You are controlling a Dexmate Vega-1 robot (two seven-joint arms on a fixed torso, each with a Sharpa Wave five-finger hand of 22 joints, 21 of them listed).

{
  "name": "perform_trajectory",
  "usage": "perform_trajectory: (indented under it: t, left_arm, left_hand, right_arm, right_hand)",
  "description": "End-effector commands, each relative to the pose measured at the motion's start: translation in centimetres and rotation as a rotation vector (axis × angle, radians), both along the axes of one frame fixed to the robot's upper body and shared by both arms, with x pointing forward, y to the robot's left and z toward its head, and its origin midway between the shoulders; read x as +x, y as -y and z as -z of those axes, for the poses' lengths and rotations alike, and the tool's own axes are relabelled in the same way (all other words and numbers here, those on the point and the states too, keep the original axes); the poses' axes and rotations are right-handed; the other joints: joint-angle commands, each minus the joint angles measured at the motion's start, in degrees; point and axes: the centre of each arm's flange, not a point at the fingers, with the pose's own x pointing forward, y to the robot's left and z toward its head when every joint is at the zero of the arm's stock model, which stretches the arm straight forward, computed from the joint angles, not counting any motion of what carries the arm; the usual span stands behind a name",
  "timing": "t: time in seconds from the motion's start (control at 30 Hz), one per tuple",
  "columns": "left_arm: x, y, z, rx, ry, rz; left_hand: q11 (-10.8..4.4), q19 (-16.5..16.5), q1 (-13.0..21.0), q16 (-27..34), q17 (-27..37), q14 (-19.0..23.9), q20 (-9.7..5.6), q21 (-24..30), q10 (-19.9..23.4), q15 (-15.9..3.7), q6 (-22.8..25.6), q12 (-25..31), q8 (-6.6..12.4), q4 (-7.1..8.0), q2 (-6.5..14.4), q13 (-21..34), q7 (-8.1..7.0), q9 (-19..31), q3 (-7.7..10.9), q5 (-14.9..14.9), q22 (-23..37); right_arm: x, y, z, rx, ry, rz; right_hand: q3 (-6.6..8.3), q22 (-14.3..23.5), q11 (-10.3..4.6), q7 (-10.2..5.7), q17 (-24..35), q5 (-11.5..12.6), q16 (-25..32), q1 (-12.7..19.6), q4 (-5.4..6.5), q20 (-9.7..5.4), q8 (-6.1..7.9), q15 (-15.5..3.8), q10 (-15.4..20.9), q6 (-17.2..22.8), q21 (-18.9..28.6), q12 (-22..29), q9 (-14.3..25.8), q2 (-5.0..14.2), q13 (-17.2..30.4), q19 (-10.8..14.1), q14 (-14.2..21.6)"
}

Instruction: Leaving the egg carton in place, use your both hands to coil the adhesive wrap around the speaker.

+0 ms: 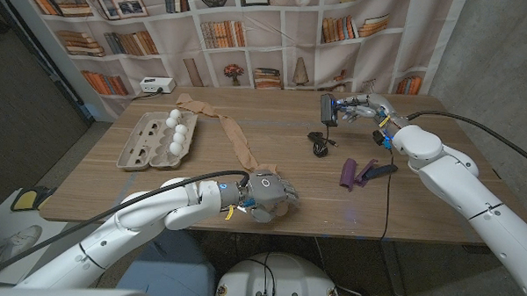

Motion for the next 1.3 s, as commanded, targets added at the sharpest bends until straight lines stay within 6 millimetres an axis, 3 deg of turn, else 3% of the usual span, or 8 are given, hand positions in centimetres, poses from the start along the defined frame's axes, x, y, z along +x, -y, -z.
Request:
perform_trajectory:
  t: [0.03,0.13,0.23,0.33,0.73,0.9,1.07,1.3]
  left_arm:
    - [0.06,0.17,-0.17,0.01,0.008,-0.014]
    - [0.06,0.18,-0.2,0.009,0.015,-0.01]
    - [0.1,0.19,-0.2,0.009,0.019,-0.007]
    - [0.12,0.21,-0.13,0.009,0.021,-0.01]
    - [0.12,0.22,0.12,-0.014,0.023,-0.017]
    - [0.19,0.17,0.21,-0.027,0.019,-0.018]
    - [0.29,0.15,0.25,-0.042,0.018,-0.016]
    - [0.47,-0.04,0.3,-0.086,0.027,-0.008]
  left_hand:
    - [-0.12,0.31,0.78,0.33,0.33,0.5,0.27,-0.05,0.59,-0.52,1.33,0.43,0.6,0.07,0.07,0.07,-0.28,0.09,0.99,1.29,0.21]
    - [-0.41,0.7,0.9,0.66,0.34,1.34,0.09,0.08,1.41,-0.92,1.93,0.82,0.78,0.13,-0.06,0.08,-0.28,0.04,1.5,2.29,0.23]
    - [-0.42,5.97,0.52,1.58,0.27,5.22,-3.78,1.94,2.85,-2.55,3.54,1.46,1.08,0.4,-1.45,0.16,-0.37,-0.11,3.2,5.93,0.2]
    - [-0.65,7.09,0.49,1.69,0.25,6.13,-4.73,2.31,4.03,-3.1,4.29,1.87,1.29,0.42,-1.76,0.19,-0.71,-0.13,3.75,6.83,0.17]
    - [-3.35,20.5,3.14,4.88,1.19,19.82,-10.05,10.46,10.51,-6.88,12.82,3.31,5.08,0.72,1.65,1.17,-1.06,1.38,6.98,8.09,2.02]
    - [-3.71,21.77,5.6,7.8,4.51,22.31,-11.21,15.32,13.75,-7.4,17.75,4.07,8.59,0.38,3.79,3.11,-0.04,3.86,-4.56,-2.19,3.76]
    - [-3.56,20.56,11.77,11.84,7.89,27.81,-12.17,19.71,16.11,-7.74,20.68,4.94,12.55,-0.58,6.78,5.73,0.92,7.52,-11.67,-11.56,5.05]
    - [-3.34,18.49,23.61,16.54,14.07,34.58,-13.64,28.04,21.71,-7.74,21.52,8.86,18.69,-0.44,7.79,11.25,1.34,14.68,-17.37,-16.93,8.2]
  right_arm:
    - [0.14,0.42,0.18,0.008,-0.002,0.002]
    - [0.12,0.42,0.19,0.011,0.0,0.006]
    - [0.13,0.43,0.21,0.009,-0.001,0.005]
    - [0.16,0.43,0.26,0.009,-0.003,0.005]
    - [0.27,0.32,0.43,0.01,-0.008,0.007]
    - [0.31,0.28,0.36,0.009,-0.007,0.005]
    - [0.42,0.21,0.44,0.01,-0.011,0.006]
    - [0.51,0.21,0.48,0.014,-0.014,0.009]
  right_hand:
    - [2.31,-0.05,-1.8,0.2,0.16,0.29,-0.06,1.43,1.77,-5.02,-0.04,-2.41,2.2,0.56,0.18,0.29,0.11,1.56,5.29,-0.26,0.64]
    - [2.3,-0.05,-1.83,0.21,0.19,0.28,-0.05,1.43,1.78,-5.03,-0.04,-2.41,2.25,0.56,0.19,0.26,0.11,1.56,5.27,-0.27,0.67]
    - [2.3,-0.05,-1.82,0.19,0.16,0.29,-0.1,1.44,1.78,-5.02,-0.03,-2.4,2.31,0.59,0.21,0.26,0.11,1.57,5.26,-0.28,0.64]
    - [2.3,-0.05,-1.85,0.19,0.12,0.29,-0.16,1.42,1.81,-5.02,-0.05,-2.38,2.21,0.56,0.22,0.23,0.11,1.6,5.33,-0.29,0.62]
    - [2.27,-0.05,-1.86,0.19,0.17,0.3,-0.21,1.45,1.79,-4.95,-0.07,-2.38,2.14,0.57,0.28,0.13,0.1,1.57,5.39,-0.33,0.67]
    - [2.25,-0.06,-1.83,0.15,0.21,0.3,-0.2,1.45,1.8,-4.96,-0.04,-2.39,2.16,0.66,0.29,0.06,0.1,1.56,5.33,-0.36,0.72]
    - [2.23,-0.06,-1.78,0.19,0.21,0.3,-0.23,1.46,1.79,-4.99,-0.08,-2.4,2.22,0.58,0.3,0.05,0.1,1.56,5.34,-0.4,0.77]
    - [2.22,-0.06,-1.77,0.19,0.18,0.29,-0.32,1.47,1.79,-5.0,-0.07,-2.4,2.23,0.63,0.33,0.02,0.1,1.56,5.39,-0.43,0.73]
